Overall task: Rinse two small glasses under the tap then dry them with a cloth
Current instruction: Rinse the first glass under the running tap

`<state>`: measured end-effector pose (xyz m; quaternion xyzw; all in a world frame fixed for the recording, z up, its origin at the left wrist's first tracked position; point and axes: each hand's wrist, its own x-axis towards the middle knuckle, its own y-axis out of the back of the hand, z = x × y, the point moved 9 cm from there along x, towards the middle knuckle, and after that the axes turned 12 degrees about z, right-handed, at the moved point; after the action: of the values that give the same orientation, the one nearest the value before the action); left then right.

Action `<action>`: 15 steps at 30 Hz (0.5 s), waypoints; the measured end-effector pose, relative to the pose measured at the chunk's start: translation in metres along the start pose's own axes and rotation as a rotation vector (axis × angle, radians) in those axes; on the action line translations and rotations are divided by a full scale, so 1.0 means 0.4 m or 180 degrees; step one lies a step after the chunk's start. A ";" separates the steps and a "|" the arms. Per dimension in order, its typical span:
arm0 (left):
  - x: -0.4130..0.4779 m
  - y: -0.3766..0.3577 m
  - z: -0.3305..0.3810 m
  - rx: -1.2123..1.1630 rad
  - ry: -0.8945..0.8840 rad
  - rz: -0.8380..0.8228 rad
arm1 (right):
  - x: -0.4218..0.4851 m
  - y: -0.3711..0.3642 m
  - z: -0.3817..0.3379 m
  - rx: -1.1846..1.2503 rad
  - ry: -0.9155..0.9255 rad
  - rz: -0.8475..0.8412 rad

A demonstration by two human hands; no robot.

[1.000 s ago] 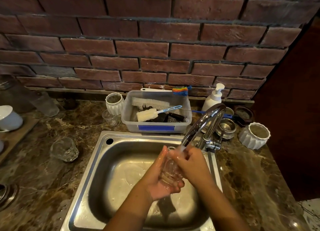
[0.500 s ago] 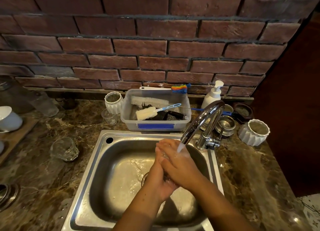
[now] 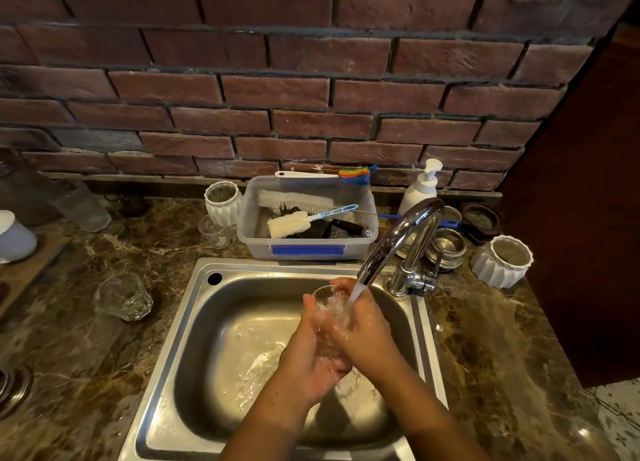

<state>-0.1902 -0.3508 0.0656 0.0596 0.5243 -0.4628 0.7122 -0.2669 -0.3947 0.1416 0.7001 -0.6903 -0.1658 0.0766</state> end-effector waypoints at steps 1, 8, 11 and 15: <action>0.004 0.001 0.000 0.0037 0.0006 0.0024 | -0.003 -0.004 -0.014 -0.0378 0.0286 -0.0058; -0.033 -0.047 -0.019 0.0272 0.0154 -0.0508 | 0.076 0.053 0.009 0.0395 -0.0507 0.0550; -0.046 -0.059 -0.017 -0.0095 0.0236 -0.0633 | 0.072 0.032 0.039 0.1124 -0.0921 0.0405; -0.031 -0.021 -0.013 0.0472 -0.0045 -0.0498 | 0.049 0.029 0.026 0.0311 -0.0173 0.0229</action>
<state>-0.2001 -0.3453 0.0766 0.0678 0.4867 -0.5550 0.6712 -0.2815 -0.4134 0.1333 0.6730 -0.7241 -0.1480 0.0295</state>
